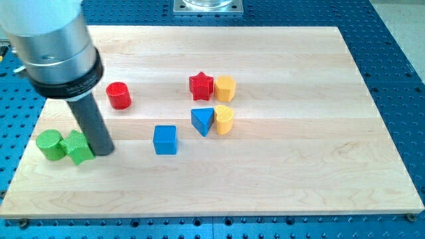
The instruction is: Place the red circle vertically above the green circle
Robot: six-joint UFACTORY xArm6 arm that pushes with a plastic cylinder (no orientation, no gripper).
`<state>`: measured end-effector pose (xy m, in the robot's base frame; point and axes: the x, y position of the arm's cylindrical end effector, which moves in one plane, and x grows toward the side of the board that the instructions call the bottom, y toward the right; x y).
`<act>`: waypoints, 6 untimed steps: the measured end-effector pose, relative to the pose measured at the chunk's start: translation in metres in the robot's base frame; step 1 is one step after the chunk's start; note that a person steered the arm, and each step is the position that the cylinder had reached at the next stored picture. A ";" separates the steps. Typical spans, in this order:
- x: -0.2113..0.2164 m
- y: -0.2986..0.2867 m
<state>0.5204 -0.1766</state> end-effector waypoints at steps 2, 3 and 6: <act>-0.084 0.065; -0.121 0.066; -0.095 0.009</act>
